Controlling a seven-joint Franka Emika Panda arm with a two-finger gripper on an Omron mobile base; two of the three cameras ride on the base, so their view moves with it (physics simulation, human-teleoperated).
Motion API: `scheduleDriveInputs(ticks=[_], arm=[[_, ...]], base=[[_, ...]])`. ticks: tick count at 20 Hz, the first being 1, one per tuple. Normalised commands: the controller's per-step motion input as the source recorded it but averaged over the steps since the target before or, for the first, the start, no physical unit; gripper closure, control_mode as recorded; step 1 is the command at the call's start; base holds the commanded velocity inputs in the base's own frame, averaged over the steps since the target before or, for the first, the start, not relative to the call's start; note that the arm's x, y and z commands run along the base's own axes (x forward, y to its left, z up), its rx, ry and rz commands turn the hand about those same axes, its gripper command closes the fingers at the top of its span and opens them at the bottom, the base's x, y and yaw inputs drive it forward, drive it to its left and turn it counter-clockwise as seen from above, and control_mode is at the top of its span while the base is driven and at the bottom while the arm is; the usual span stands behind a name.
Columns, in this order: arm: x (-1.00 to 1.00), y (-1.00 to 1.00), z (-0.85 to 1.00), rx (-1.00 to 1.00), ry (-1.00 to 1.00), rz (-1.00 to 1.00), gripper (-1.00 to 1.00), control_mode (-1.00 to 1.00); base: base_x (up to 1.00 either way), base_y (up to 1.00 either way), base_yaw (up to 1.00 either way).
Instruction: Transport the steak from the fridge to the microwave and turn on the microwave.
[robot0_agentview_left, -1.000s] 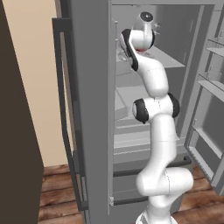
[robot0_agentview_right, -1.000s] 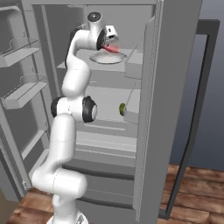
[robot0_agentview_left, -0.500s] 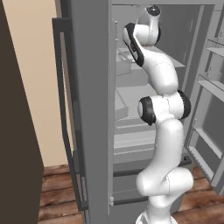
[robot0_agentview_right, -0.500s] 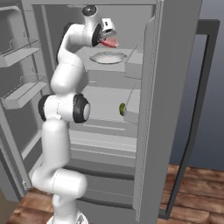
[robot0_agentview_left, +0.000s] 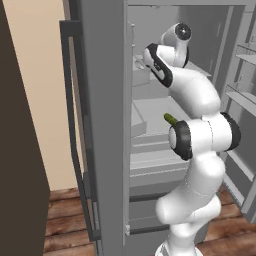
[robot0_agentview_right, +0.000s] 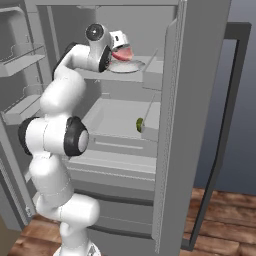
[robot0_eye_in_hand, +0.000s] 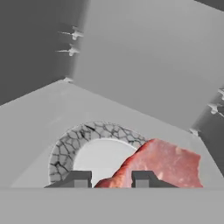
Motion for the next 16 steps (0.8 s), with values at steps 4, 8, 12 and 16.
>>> scheduleDriveInputs(ticks=[4,8,12,16], arm=[[-0.71,0.0,0.3,-0.01,-0.02,0.0,1.0,-1.0],[-0.95,0.0,0.54,0.0,0.0,0.0,1.0,-1.0],[-1.0,0.0,0.19,0.0,0.0,-0.02,1.0,-1.0],[-1.0,0.0,0.0,0.0,0.02,-0.07,1.0,-1.0]], base=[[0.0,0.0,0.0],[0.0,0.0,0.0],[0.0,0.0,0.0],[0.0,0.0,0.0]])
